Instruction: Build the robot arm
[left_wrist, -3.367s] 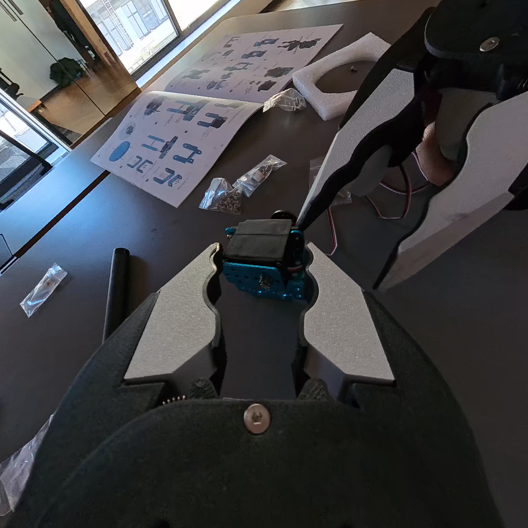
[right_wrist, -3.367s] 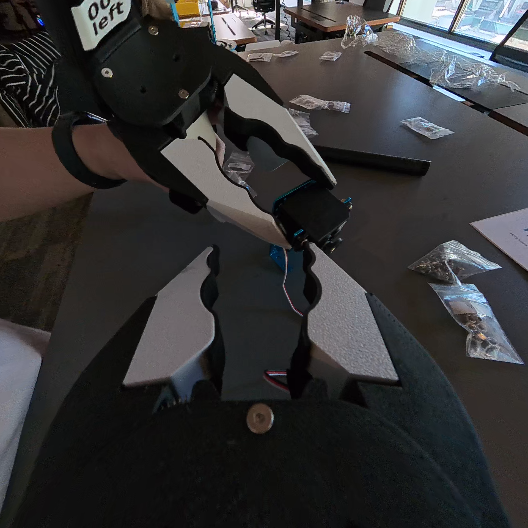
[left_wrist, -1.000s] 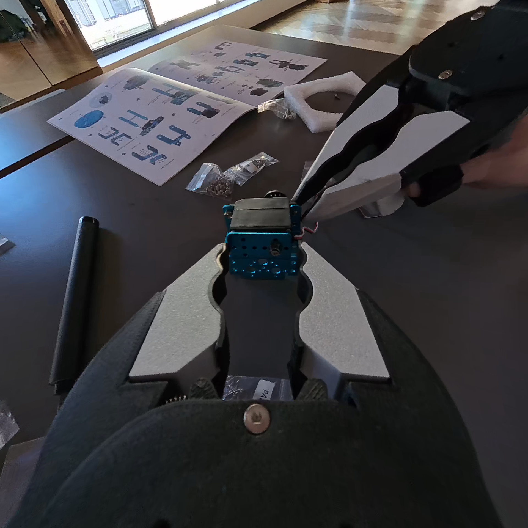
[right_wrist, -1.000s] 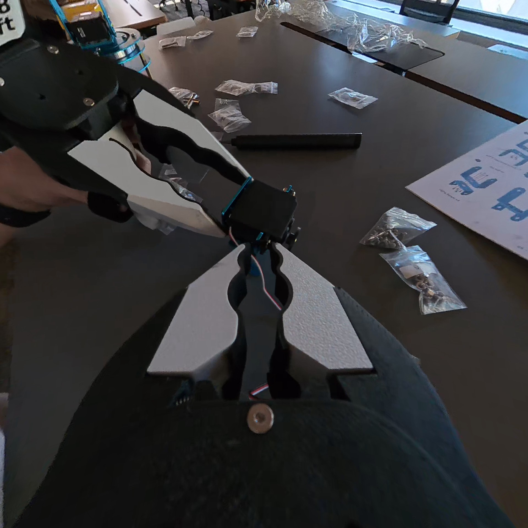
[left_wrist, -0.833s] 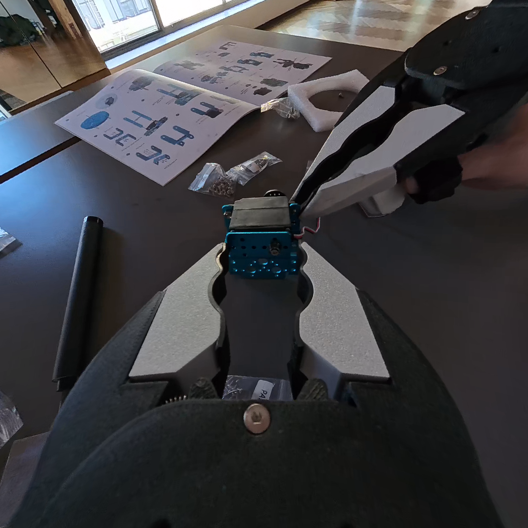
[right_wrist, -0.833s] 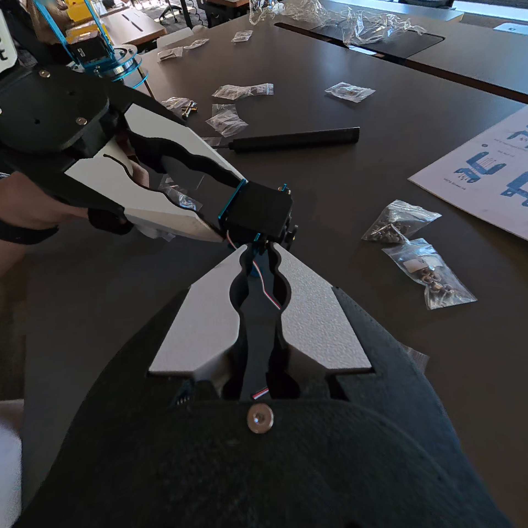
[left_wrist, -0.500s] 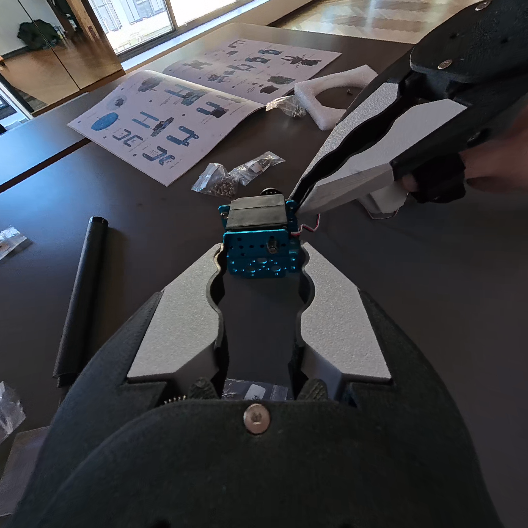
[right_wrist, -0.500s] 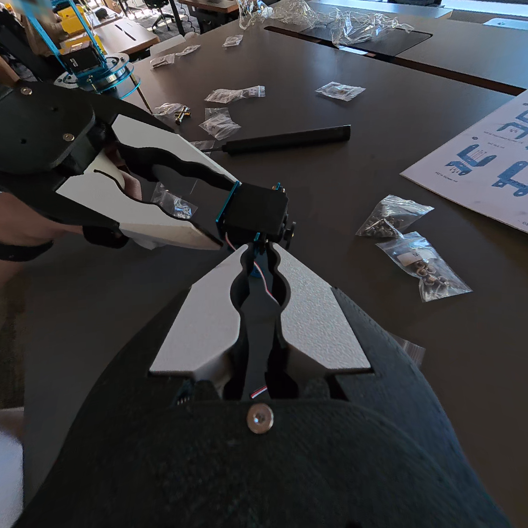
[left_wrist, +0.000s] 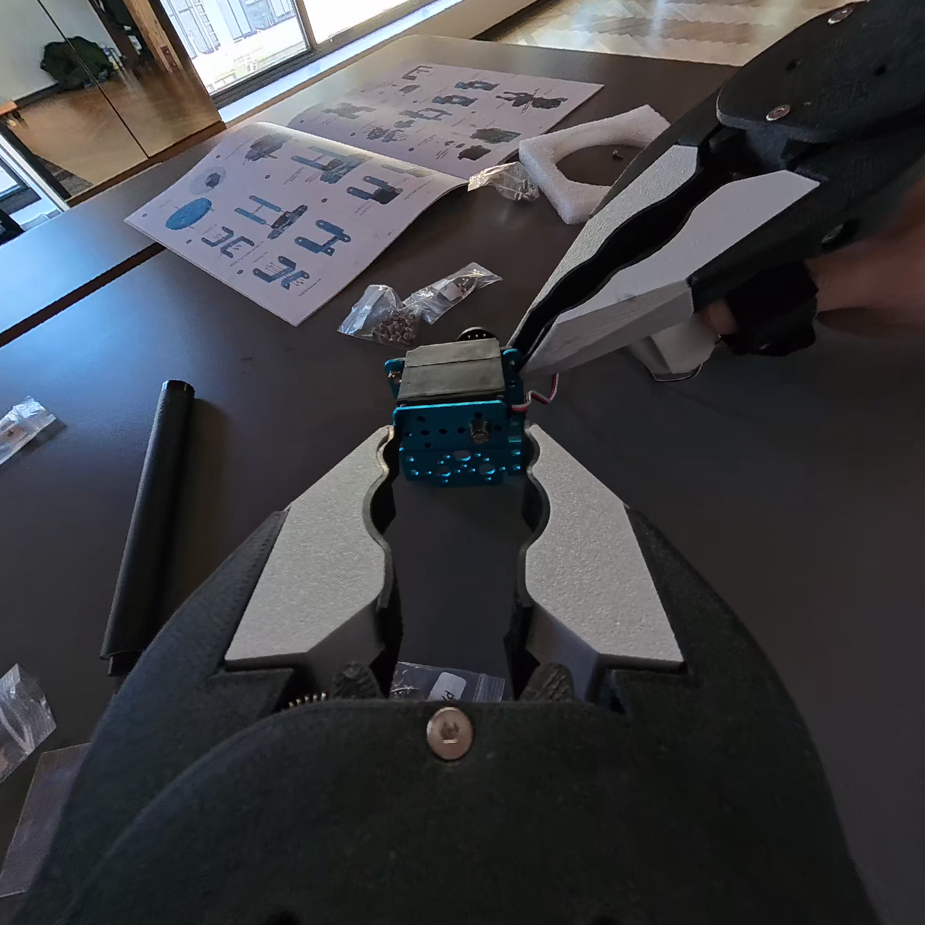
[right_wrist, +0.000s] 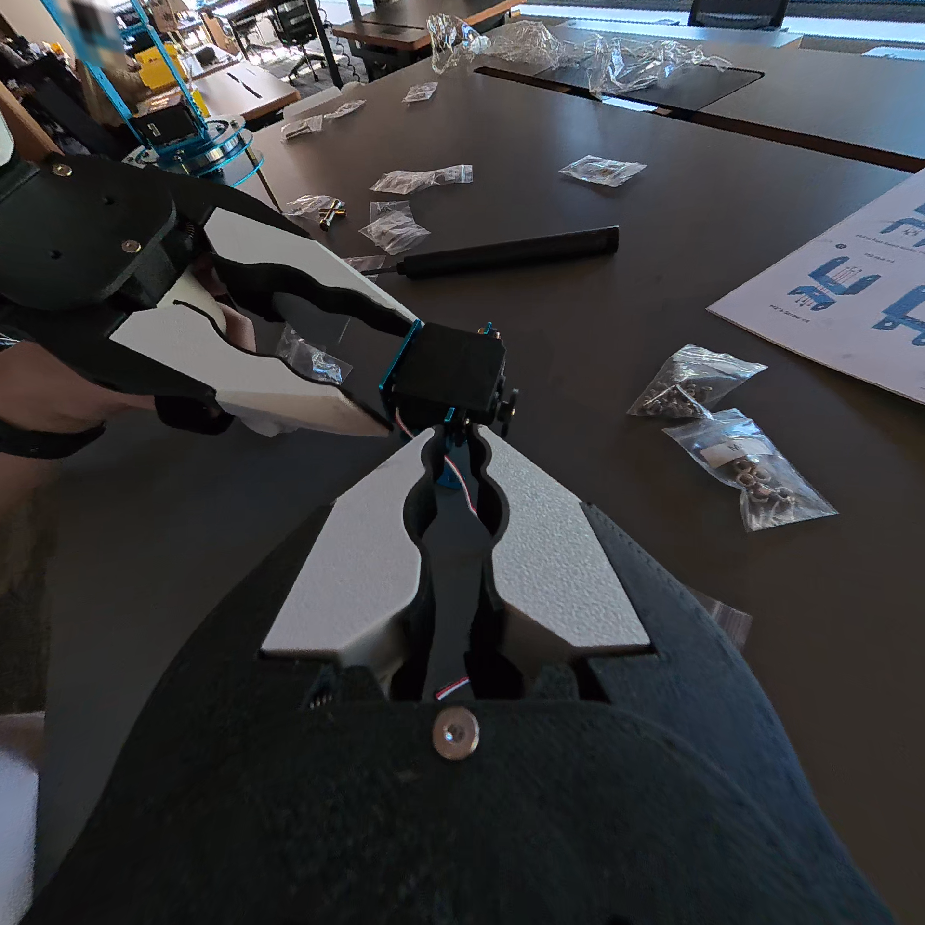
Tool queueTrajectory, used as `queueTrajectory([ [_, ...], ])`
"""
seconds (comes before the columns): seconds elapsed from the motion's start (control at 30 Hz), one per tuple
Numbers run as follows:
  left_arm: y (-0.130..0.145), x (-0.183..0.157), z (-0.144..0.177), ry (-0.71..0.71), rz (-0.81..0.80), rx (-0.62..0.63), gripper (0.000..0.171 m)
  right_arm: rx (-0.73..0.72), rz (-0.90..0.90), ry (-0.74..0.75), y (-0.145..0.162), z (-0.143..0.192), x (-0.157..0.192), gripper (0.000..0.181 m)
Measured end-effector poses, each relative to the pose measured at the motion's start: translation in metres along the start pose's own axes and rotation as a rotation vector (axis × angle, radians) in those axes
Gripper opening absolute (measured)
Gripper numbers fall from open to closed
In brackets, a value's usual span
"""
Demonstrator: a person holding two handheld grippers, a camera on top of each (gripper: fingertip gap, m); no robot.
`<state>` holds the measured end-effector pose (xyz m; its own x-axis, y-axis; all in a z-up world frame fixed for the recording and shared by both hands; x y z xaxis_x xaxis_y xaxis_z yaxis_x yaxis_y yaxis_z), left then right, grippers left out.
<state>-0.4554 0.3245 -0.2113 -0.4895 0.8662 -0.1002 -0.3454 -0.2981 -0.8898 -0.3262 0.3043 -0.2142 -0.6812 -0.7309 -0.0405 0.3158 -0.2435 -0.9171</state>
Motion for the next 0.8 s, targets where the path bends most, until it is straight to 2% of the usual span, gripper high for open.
queueTrajectory([
  [0.5, -0.001, -0.001, -0.001, 0.002, 0.015, 0.001, 0.049, 0.017, 0.016, 0.011, 0.000, 0.001, 0.000, 0.010],
  [0.6, -0.001, 0.001, 0.002, -0.010, 0.026, -0.005, 0.049, 0.035, 0.028, 0.020, 0.002, 0.003, 0.000, 0.017],
  [0.7, 0.001, 0.003, 0.005, -0.035, 0.040, 0.000, 0.050, 0.009, 0.036, 0.009, 0.000, 0.012, 0.002, 0.020],
  [0.8, 0.000, 0.003, 0.013, -0.068, 0.066, -0.008, 0.051, -0.009, 0.063, -0.012, -0.001, 0.038, 0.000, 0.024],
])
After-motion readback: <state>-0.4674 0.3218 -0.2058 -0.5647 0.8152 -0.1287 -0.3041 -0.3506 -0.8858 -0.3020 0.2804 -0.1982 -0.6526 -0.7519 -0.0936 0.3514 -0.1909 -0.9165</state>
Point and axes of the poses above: each gripper's, where its closed fingertips meet, z back along the fingers, y out of its underside, x = y × z across the jaws, the point moved 7 cm from there along z, back along the fingers, and after that the axes turned 14 degrees about z, right-handed, at the moved point
